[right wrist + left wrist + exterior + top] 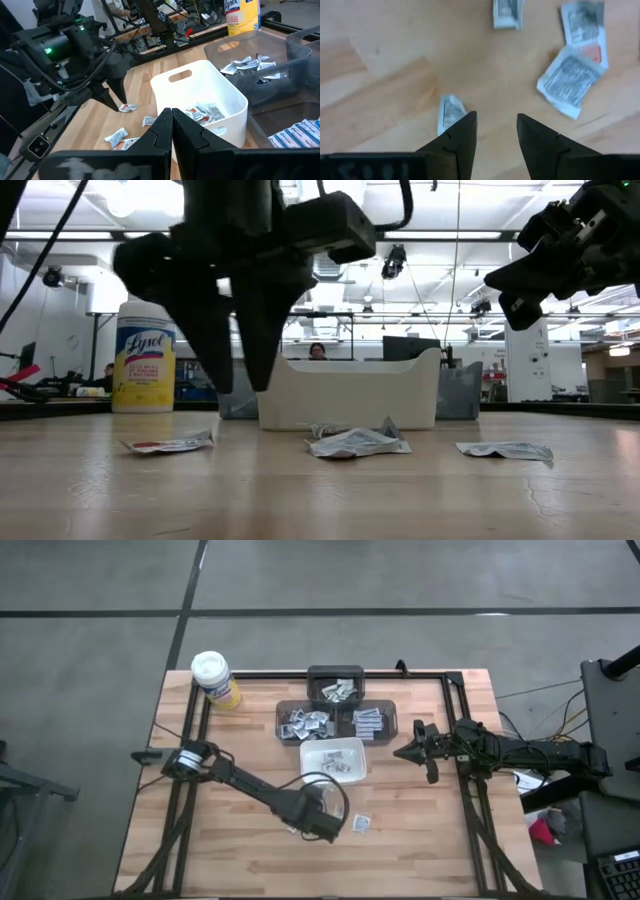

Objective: Pick & Place First Aid Supplies
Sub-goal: Put the ointment pack into the white bin

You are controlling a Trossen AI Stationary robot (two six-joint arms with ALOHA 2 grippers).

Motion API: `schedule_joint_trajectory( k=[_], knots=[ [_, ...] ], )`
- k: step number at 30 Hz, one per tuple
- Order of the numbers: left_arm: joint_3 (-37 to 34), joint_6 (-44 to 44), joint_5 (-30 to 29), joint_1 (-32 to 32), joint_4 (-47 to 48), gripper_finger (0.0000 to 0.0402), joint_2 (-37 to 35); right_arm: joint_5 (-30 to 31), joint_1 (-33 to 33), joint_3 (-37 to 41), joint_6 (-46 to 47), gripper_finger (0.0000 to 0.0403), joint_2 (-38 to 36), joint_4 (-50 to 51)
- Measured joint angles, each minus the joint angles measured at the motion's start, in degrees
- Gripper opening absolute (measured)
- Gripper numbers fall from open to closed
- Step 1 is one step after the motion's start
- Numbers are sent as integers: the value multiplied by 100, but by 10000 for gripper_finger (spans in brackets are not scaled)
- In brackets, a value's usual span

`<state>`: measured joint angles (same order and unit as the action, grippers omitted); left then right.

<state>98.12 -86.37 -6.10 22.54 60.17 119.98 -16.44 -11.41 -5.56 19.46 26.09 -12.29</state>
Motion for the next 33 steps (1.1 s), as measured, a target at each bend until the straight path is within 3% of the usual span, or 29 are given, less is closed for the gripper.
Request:
schedule_joint_trajectory(
  k=[8, 24, 33],
  knots=[
    [-245, -504, -53, 167, -21, 151, 0, 1, 1, 0, -2, 8, 0, 0],
    [-767, -602, -133, 165, -371, 150, 0, 1, 1, 0, -14, 8, 0, 0],
    [-1031, -621, -148, 162, -913, 97, -24, 1, 1, -2, -11, 8, -2, 0]
  ],
)
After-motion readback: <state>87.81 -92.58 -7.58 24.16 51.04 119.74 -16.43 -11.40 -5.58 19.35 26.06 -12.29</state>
